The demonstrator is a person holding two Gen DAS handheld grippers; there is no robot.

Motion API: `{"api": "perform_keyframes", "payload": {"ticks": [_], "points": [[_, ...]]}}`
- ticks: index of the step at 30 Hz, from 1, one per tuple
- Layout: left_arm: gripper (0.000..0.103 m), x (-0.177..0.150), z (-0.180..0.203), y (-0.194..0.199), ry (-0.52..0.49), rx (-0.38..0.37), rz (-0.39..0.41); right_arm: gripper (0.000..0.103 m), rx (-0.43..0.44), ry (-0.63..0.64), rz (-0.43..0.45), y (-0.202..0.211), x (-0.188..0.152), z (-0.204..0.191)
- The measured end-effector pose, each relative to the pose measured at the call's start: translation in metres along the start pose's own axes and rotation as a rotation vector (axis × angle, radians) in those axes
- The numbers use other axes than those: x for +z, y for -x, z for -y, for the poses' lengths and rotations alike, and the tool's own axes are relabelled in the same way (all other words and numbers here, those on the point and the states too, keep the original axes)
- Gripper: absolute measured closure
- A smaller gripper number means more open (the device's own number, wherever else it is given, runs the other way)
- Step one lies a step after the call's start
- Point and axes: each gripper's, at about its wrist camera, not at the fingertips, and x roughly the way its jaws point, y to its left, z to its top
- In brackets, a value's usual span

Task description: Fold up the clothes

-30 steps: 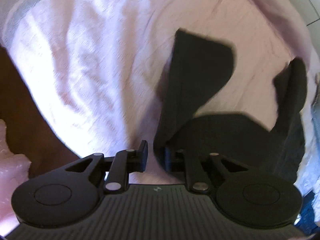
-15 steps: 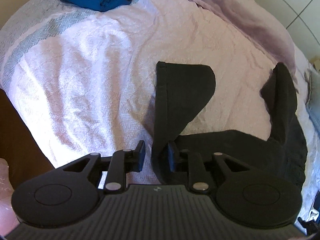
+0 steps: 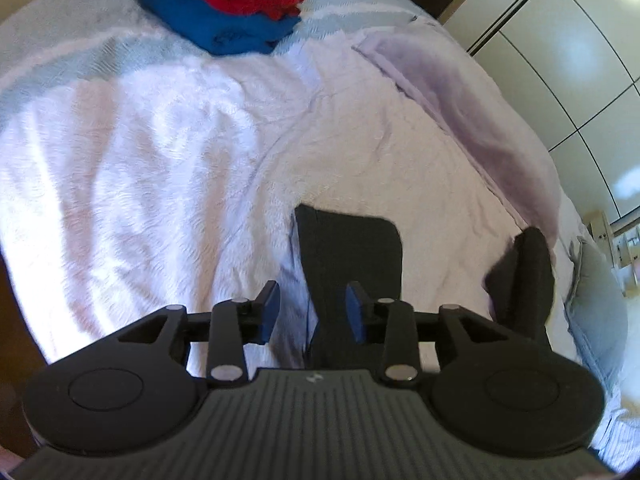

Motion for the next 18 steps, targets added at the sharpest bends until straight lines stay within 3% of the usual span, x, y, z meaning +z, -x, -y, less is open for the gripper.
{"api": "perform_keyframes", "payload": {"ticks": [3, 7, 9, 11, 15, 18], "points": [[0.072, 0.009, -0.003, -0.043, 0.043, -0.023, -0.068, 0.081, -0.018, -0.023, -0.009, 0.001, 0.009, 0.005], [0.074, 0.011, -0.010, -0.088, 0.141, -0.019, -0.149, 0.076, -0.051, -0.033, 0.003, -0.003, -0.003, 0.004], [0.098, 0.014, -0.012, -0.101, 0.164, -0.017, -0.174, 0.075, -0.061, -0.082, 0.003, -0.005, -0.008, 0.005], [0.100, 0.025, -0.005, -0.105, 0.145, -0.029, -0.181, 0.079, -0.069, -0.108, 0.001, -0.006, -0.006, 0.001], [0.101, 0.072, 0.034, -0.094, 0.032, -0.114, -0.123, 0.082, 0.011, -0.144, 0.052, 0.007, 0.007, -0.025], [0.101, 0.122, 0.074, -0.074, -0.031, -0.171, -0.021, 0.082, 0.118, -0.224, 0.126, 0.016, 0.022, -0.050]]}}
